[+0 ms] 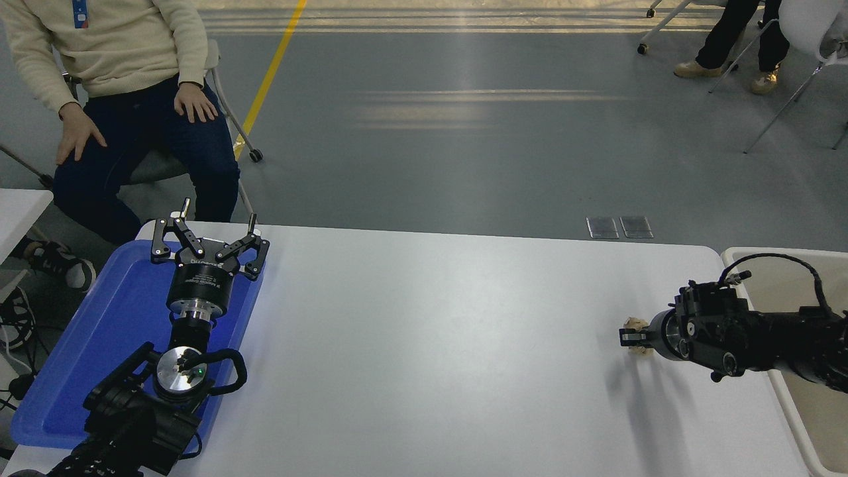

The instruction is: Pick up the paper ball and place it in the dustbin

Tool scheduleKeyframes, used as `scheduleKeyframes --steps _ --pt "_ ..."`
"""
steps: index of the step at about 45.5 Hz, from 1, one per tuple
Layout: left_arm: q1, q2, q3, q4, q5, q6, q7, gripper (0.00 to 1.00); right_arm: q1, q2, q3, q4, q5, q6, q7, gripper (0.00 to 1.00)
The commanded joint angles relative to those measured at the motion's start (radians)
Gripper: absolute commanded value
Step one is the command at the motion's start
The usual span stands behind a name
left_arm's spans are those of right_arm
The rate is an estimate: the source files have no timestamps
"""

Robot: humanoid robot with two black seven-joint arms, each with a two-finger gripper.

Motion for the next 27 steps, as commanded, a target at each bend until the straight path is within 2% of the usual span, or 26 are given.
scheduleKeyframes --steps 1,8,27 --pt "0.001 0.000 0.000 0.000 0.000 0.000 0.000 1.00 0.016 -0.003 0.000 0.012 0.004 0.005 0.004 0.00" --pt "0.001 0.000 0.000 0.000 0.000 0.000 0.000 1.00 0.081 -0.017 -0.013 0.049 0.003 0.016 0.004 0.00" --pt "0.001 0.002 0.000 0.000 0.001 0.000 0.002 1.00 0.527 -0.226 -0.294 0.410 0.003 0.100 0.004 0.00"
